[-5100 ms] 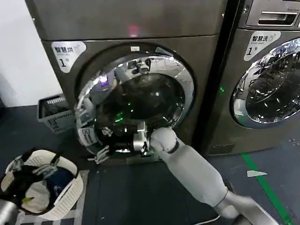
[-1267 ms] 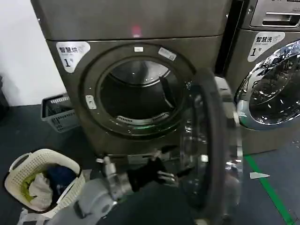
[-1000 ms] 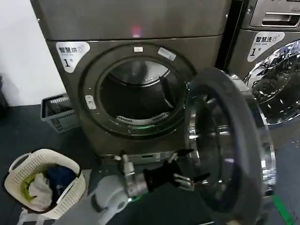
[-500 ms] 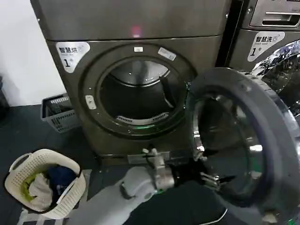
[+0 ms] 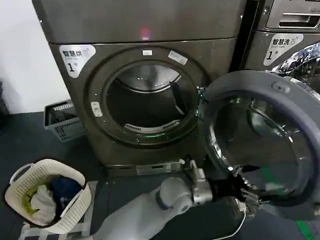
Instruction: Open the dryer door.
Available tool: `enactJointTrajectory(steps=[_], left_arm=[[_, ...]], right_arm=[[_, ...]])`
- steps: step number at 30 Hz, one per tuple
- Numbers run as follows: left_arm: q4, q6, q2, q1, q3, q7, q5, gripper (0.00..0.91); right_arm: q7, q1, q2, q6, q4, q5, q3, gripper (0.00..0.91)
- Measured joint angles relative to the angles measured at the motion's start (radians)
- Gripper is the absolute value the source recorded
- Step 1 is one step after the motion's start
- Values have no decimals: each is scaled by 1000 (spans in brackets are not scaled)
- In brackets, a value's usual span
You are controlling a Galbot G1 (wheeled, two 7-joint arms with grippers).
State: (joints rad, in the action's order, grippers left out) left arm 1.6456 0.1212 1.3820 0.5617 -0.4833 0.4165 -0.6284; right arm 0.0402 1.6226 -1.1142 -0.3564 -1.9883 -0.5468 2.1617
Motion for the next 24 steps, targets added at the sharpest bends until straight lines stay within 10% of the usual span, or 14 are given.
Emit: enactJointTrajectory(steps=[24], left_arm=[[-220, -118, 173, -118, -34, -108, 105, 907]], right_arm=[[-18, 15, -4, 27, -7, -31, 23, 907]])
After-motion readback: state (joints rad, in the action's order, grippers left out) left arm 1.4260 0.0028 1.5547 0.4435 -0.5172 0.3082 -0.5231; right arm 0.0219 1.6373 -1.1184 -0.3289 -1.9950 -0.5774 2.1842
